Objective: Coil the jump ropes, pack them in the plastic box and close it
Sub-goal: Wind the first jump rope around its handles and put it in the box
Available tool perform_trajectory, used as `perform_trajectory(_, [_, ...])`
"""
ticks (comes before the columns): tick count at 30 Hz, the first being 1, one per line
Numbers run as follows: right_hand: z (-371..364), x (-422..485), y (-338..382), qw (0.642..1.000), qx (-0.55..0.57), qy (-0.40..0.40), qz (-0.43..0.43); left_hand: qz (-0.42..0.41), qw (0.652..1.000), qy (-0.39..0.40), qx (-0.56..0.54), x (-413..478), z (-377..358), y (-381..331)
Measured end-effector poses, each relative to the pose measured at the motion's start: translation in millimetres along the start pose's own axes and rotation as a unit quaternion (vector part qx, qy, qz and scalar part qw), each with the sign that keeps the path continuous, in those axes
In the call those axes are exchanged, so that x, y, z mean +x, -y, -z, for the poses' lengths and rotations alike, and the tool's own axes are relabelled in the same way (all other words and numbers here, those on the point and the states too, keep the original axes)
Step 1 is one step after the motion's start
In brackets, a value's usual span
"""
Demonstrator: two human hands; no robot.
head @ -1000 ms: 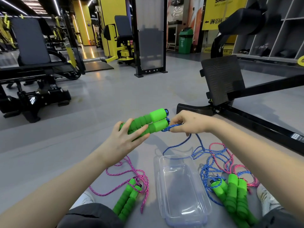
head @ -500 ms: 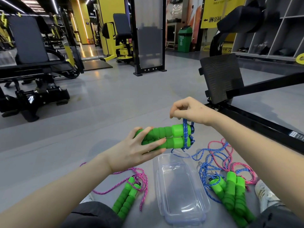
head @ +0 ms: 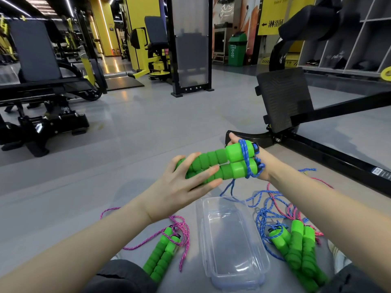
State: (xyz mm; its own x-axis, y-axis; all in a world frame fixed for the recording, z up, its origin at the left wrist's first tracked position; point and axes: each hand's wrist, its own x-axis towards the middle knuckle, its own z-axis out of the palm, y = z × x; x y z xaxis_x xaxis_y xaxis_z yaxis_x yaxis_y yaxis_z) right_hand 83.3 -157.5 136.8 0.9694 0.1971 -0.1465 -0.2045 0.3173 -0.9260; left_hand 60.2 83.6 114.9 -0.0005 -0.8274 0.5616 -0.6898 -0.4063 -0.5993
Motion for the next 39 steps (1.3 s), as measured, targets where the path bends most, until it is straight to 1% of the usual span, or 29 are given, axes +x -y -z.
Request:
perform_trajectory(1, [0.0, -1.1, -5.2, 1.000, 0.011, -0.021, 0.014, 0.013, 1.000, -0.006, 0.006, -0.9, -1.1, 1.6])
perform_trajectory(2, [-0.1, -1.2, -11.1, 0.999, -0.003, -0.012, 0.033, 0.030, 0.999, -0.014, 0.012, -0.8, -2.2, 4.0])
perform_trajectory(4, [-4.9, -0.7, -19.0, 0.993, -0.085, 0.022, 0.073, 0.070, 0.997, -0.031, 0.024, -0.4, -5.6, 10.0])
perform_trajectory(5, [-8.1, 1.3, -20.3, 0.990, -0.119, 0.011, 0.081, 0.088, 0.995, -0.038, 0.030, -1.7, -8.0, 13.6])
perform_trajectory(7, [-14.0, 2.9, -18.0, 0.981, -0.169, -0.034, 0.093, 0.109, 0.992, -0.039, 0.040, -8.4, -13.0, 20.4])
perform_trajectory(9, [-14.7, 3.2, -15.5, 0.965, -0.232, -0.045, 0.110, 0.112, 0.992, -0.026, 0.055, -16.4, -17.0, 24.4])
perform_trajectory(13, [-17.0, -2.6, -11.9, 0.935, -0.344, 0.020, 0.082, 0.142, 0.987, -0.010, 0.072, -17.5, -18.7, 31.6])
perform_trajectory(15, [-12.9, -5.7, -9.0, 0.911, -0.405, 0.033, 0.071, 0.155, 0.984, 0.007, 0.088, -14.6, -20.0, 39.4])
perform_trajectory(17, [-6.8, -8.6, -3.4, 0.874, -0.481, 0.032, 0.069, 0.154, 0.981, 0.038, 0.113, -14.1, -21.8, 44.1])
perform_trajectory(19, [-4.7, -13.5, 5.1, 0.834, -0.547, 0.046, 0.061, 0.124, 0.981, 0.071, 0.129, -17.6, -24.2, 44.0])
perform_trajectory(21, [-8.0, -19.5, 15.2, 0.803, -0.589, 0.075, 0.055, 0.079, 0.983, 0.099, 0.129, -21.8, -26.1, 38.8])
perform_trajectory(23, [-11.8, -24.3, 25.9, 0.787, -0.608, 0.094, 0.053, 0.047, 0.985, 0.105, 0.126, -24.2, -29.0, 33.4])
perform_trajectory(26, [-13.1, -30.2, 39.4, 0.795, -0.596, 0.104, 0.049, 0.033, 0.985, 0.115, 0.127, -27.9, -33.5, 30.3])
perform_trajectory(29, [-11.4, -36.1, 48.4, 0.815, -0.570, 0.101, 0.037, 0.037, 0.984, 0.124, 0.122, -38.7, -35.5, 38.4])
perform_trajectory(33, [-15.1, -43.7, 61.2, 0.841, -0.521, 0.143, 0.025, 0.048, 0.980, 0.156, 0.113, -41.8, -30.8, 42.6])
perform_trajectory(36, [-20.3, -49.5, 74.4, 0.863, -0.480, 0.155, 0.036, 0.017, 0.980, 0.172, 0.101, -38.2, -27.2, 35.8])
perform_trajectory(39, [-22.8, -54.1, 85.6, 0.880, -0.444, 0.145, 0.087, -0.036, 0.976, 0.186, 0.104, -38.7, -24.8, 29.2])
